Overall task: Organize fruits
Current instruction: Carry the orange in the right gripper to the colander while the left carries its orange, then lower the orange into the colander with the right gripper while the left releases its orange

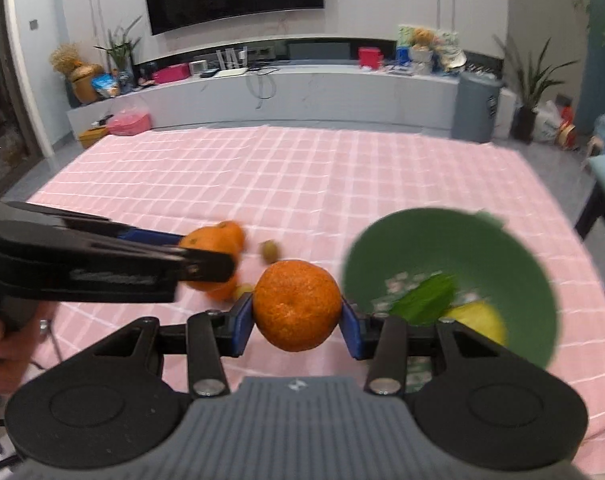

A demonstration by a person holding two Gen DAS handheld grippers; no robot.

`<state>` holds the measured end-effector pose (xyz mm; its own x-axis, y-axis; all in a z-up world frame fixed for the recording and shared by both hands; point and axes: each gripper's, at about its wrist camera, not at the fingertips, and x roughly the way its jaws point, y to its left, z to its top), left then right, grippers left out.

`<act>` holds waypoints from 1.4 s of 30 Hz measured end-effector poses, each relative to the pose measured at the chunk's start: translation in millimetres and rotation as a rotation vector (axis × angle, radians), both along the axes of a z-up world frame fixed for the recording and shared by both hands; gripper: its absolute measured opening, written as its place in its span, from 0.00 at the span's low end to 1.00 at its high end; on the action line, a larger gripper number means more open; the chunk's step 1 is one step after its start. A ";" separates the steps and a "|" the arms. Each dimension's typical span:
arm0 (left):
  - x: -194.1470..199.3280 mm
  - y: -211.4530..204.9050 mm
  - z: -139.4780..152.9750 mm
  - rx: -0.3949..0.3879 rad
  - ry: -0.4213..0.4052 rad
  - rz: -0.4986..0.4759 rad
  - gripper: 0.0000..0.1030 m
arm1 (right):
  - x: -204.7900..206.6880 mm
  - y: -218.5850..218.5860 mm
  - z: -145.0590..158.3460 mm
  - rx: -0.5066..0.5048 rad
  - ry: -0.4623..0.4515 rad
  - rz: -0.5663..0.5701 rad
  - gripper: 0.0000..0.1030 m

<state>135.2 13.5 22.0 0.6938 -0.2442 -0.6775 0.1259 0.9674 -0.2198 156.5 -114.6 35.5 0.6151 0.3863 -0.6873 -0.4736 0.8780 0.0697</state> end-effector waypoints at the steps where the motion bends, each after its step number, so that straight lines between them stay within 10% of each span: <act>1: 1.4 -6.2 3.6 0.002 -0.005 -0.018 0.49 | 2.7 -6.3 2.2 -0.013 -0.002 -0.009 0.41; 18: 44.3 -98.3 -11.7 0.042 0.134 -0.283 0.49 | 57.4 -74.8 -16.2 -0.278 0.193 0.043 0.41; 42: 57.6 -84.2 -9.1 0.020 0.146 -0.260 0.49 | 72.1 -71.5 -31.6 -0.304 0.272 0.091 0.41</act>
<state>192.8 -70.6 12.9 0.5047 -0.3864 -0.7720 0.3385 0.9112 -0.2348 228.6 -186.1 3.9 0.3683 0.1847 -0.9112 -0.5499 0.8335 -0.0533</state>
